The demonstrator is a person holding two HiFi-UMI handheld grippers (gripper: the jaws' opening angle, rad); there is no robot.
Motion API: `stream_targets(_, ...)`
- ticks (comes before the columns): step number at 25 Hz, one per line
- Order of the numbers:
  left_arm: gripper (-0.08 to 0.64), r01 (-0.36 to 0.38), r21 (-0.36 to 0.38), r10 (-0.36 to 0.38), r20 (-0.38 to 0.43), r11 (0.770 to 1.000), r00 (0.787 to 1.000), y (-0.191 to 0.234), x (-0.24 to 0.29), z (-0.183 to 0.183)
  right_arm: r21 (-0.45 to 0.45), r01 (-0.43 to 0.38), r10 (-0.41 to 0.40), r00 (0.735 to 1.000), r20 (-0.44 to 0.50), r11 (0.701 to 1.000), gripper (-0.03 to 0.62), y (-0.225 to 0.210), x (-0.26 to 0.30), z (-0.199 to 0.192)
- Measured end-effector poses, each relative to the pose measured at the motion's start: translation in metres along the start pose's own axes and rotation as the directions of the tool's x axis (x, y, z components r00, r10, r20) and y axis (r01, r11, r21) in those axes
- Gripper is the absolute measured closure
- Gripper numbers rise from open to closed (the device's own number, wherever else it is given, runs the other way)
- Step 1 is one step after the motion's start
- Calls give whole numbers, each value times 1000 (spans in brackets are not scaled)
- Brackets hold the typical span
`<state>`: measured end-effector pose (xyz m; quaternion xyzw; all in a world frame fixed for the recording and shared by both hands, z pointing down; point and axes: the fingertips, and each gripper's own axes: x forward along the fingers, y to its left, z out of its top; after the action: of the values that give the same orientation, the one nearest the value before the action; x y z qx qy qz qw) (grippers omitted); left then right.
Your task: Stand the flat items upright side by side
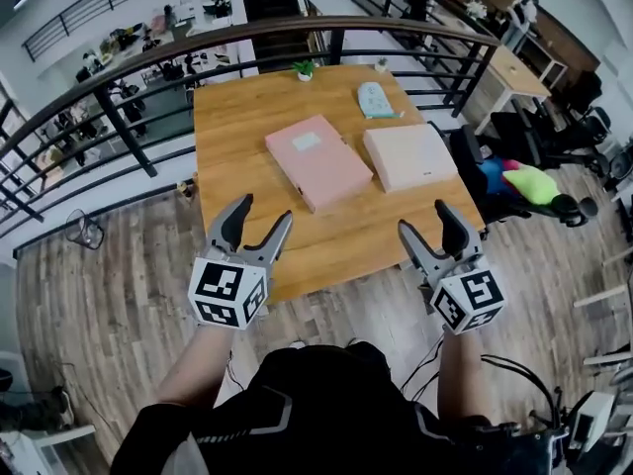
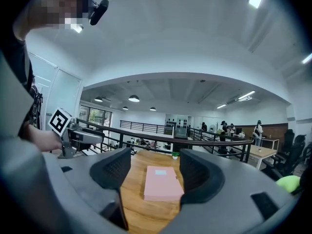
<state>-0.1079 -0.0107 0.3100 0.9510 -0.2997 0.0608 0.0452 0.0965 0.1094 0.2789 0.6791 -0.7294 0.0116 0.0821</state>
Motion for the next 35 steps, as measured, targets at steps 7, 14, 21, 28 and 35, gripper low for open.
stream_targets(7, 259, -135, 3, 135, 14, 991, 991, 20, 31, 2, 12, -129, 129, 991, 38, 992, 275, -40, 71, -3)
stream_targets(14, 259, -262, -8, 262, 17, 965, 965, 18, 84, 11, -18, -288, 289, 954, 83, 957, 275, -101, 136, 9)
stream_targets(21, 259, -389, -6, 388, -36, 921, 921, 15, 129, 13, -2, -436, 435, 897, 78, 900, 274, -149, 203, 10)
stream_targets(28, 259, -490, -9, 485, -132, 871, 864, 14, 150, -9, 57, -535, 534, 845, 36, 843, 273, -176, 270, -15)
stream_targets(35, 259, -502, -14, 488, -209, 865, 847, 21, 165, -55, 127, -574, 578, 816, 11, 809, 273, -177, 330, -35)
